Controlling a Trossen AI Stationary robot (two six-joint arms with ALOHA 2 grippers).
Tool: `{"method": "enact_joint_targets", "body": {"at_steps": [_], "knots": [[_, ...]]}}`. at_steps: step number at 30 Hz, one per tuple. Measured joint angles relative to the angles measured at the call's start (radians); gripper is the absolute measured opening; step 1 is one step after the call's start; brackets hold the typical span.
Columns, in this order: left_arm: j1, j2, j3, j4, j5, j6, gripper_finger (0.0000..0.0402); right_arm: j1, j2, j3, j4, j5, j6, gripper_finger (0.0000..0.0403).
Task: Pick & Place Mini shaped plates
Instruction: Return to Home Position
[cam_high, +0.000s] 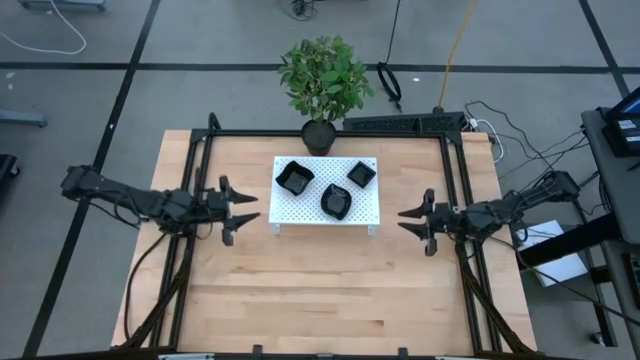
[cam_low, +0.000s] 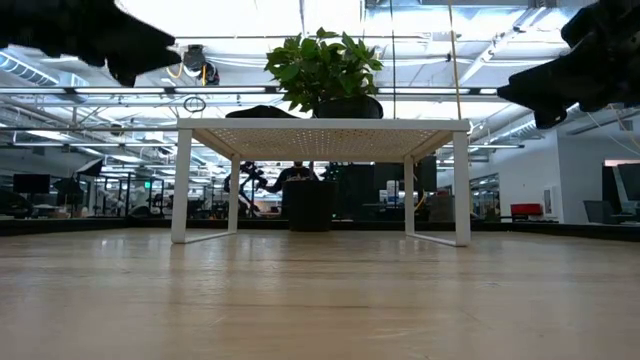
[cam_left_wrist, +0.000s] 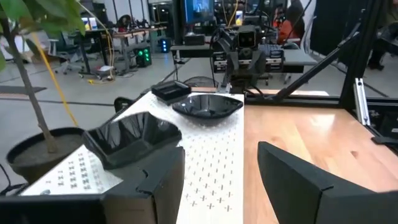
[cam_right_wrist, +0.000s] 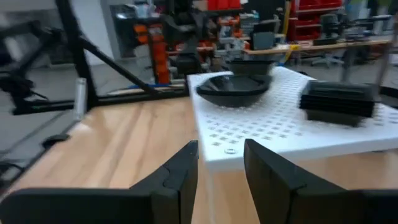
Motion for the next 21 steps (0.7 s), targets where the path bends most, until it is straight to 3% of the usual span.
{"method": "enact_joint_targets", "body": {"at_steps": [5, 14, 21], "knots": [[0.0, -0.017, -0.086, 0.101, -0.003, -0.019, 0.0207, 0.0, -0.009, -0.032, 0.078, -0.059, -0.021, 0.0116], [0.0, -0.151, -0.208, 0.121, 0.01, -0.086, 0.0207, 0.0, -0.158, -0.035, -0.089, -0.108, -0.062, 0.0116], [0.0, -0.243, -0.264, 0.126, 0.031, -0.075, 0.0207, 0.0, -0.248, -0.036, -0.124, -0.169, -0.079, 0.0116]]}}
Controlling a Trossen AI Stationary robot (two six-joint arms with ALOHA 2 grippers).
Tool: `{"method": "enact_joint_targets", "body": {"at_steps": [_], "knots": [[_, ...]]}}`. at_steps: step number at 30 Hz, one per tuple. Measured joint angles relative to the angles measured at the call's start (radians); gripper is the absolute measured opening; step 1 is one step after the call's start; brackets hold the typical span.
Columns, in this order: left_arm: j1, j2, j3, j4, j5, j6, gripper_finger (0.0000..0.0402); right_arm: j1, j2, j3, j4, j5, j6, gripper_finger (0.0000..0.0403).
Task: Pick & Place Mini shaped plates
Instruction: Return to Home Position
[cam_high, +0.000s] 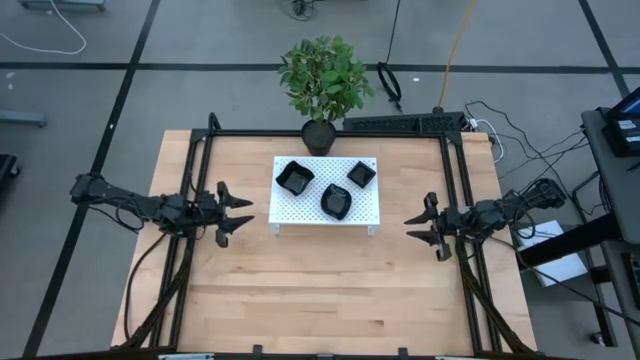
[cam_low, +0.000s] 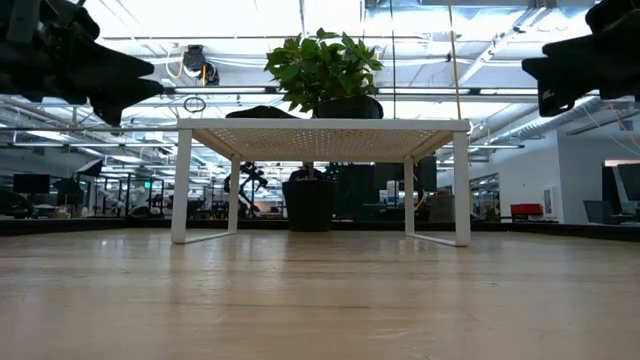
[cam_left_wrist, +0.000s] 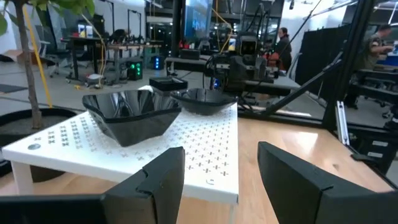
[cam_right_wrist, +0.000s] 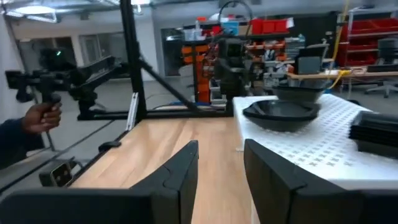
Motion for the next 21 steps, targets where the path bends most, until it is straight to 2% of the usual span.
{"method": "enact_joint_targets", "body": {"at_steps": [5, 9, 10, 21], "knots": [[0.0, -0.005, 0.001, -0.018, 0.004, 0.006, 0.0207, -0.001, 0.002, 0.0, -0.016, -0.043, -0.016, 0.0116], [0.0, -0.005, 0.001, -0.015, 0.005, 0.012, 0.0207, 0.0, 0.002, 0.0, -0.041, -0.196, -0.038, 0.0116], [0.0, -0.005, 0.001, -0.015, 0.005, 0.015, 0.0207, 0.001, 0.002, 0.0, -0.05, -0.207, -0.043, 0.0116], [0.0, -0.003, 0.001, -0.016, -0.001, 0.015, 0.0207, 0.0, 0.007, -0.001, -0.028, -0.198, 0.024, 0.0116]]}}
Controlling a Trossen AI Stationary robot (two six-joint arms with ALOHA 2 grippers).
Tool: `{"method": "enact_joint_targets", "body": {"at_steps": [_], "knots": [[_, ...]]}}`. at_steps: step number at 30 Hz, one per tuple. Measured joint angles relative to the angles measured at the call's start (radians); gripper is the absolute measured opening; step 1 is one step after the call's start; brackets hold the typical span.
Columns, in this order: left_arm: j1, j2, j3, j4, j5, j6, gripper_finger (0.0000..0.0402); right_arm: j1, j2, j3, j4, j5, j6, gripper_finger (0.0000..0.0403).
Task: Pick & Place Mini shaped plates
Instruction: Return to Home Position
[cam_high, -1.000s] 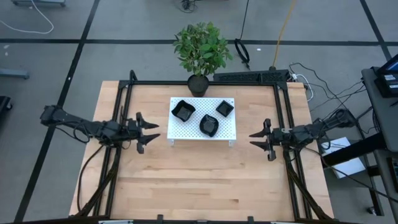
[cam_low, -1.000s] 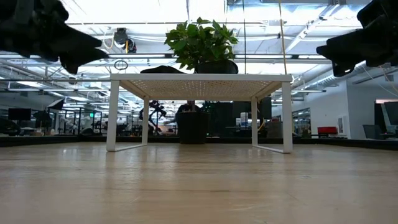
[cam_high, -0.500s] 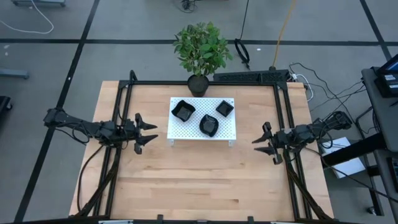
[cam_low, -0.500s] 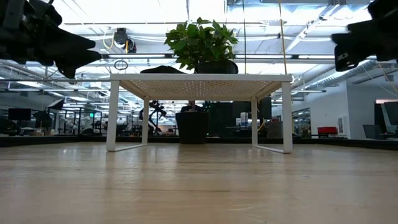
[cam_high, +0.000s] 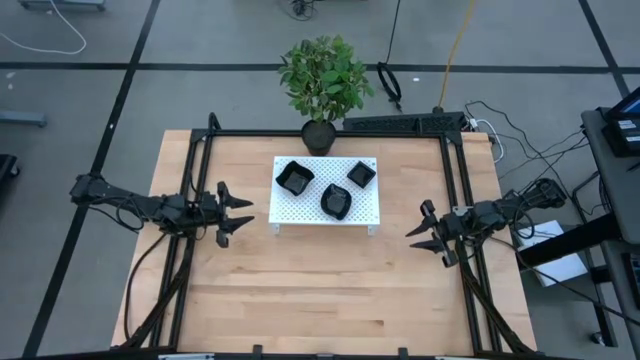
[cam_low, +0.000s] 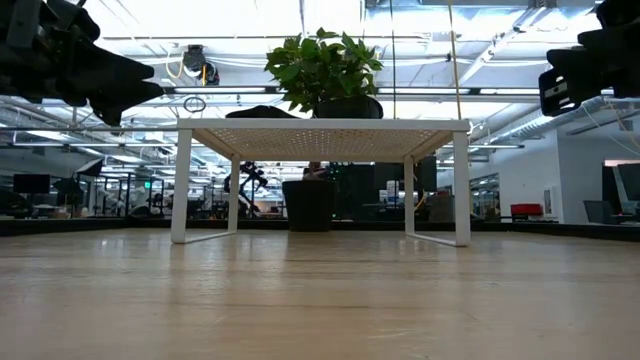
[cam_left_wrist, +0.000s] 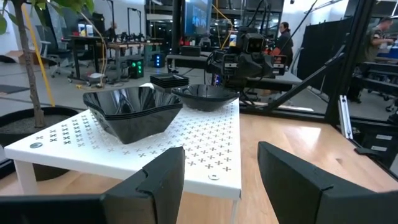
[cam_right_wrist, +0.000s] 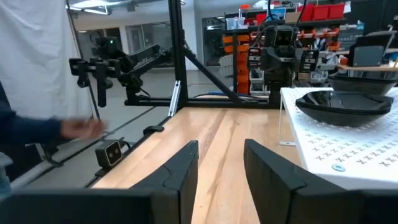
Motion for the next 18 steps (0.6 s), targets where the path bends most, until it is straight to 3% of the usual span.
{"method": "enact_joint_targets", "body": {"at_steps": [18], "knots": [[0.0, 0.0, 0.001, 0.0, -0.002, -0.001, 0.0207, 0.0, 0.0, 0.0, 0.002, 0.001, -0.005, 0.0116]]}}
